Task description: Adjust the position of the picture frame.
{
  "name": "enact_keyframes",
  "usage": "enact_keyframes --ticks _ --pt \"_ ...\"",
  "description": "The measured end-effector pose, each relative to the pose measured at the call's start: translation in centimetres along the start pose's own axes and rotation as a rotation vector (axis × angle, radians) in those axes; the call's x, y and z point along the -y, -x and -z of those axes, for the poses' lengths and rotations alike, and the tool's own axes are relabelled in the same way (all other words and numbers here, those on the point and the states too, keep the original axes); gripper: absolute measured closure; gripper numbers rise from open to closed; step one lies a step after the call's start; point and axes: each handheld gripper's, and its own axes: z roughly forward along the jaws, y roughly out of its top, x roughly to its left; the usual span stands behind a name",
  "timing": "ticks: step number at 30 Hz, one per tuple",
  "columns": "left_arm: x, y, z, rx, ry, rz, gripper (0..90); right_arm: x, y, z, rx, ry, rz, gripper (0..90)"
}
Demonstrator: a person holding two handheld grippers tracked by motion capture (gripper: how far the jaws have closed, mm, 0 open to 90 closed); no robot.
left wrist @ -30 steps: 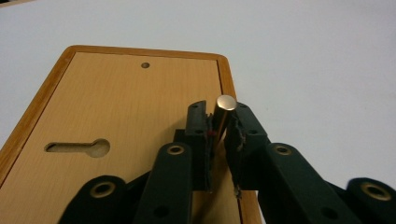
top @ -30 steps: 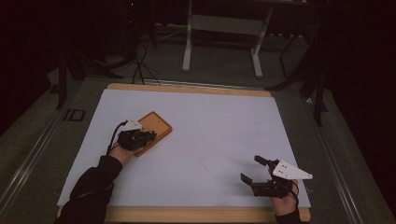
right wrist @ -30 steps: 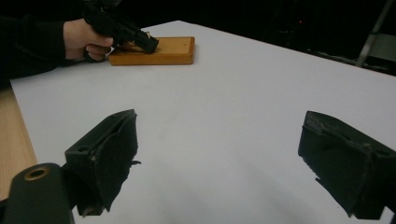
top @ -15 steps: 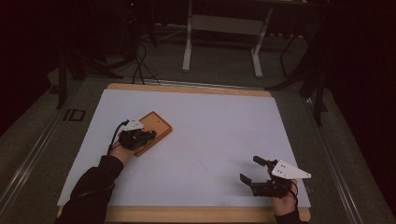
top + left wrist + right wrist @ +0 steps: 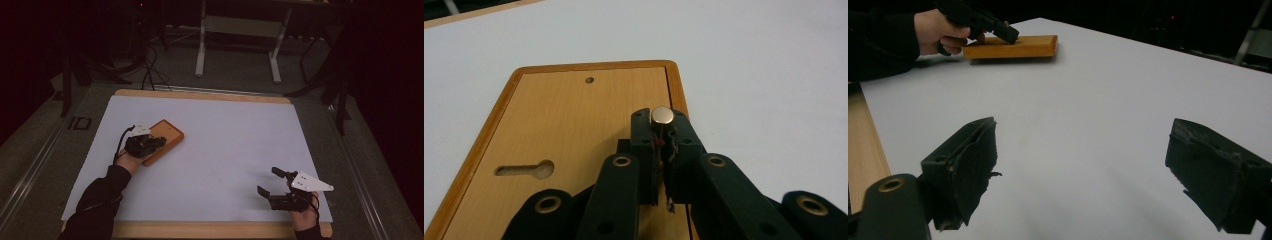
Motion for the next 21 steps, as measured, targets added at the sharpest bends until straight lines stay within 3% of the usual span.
enact_keyframes --ticks 2,11,21 --pt "-0.1 0.0 0.1 0.017 0.008 0.013 84.8 0.0 0.0 0.0 0.000 0.002 -0.002 12.8" --pt "-1.7 1.2 0.5 0.060 0.040 -0.014 84.8 0.1 0.1 -0.1 -0.003 -0.003 -0.004 12.8" --pt "-4.6 4.2 0.2 0.100 0.051 -0.069 84.8 0.0 0.1 0.0 0.003 0.000 -0.003 12.8"
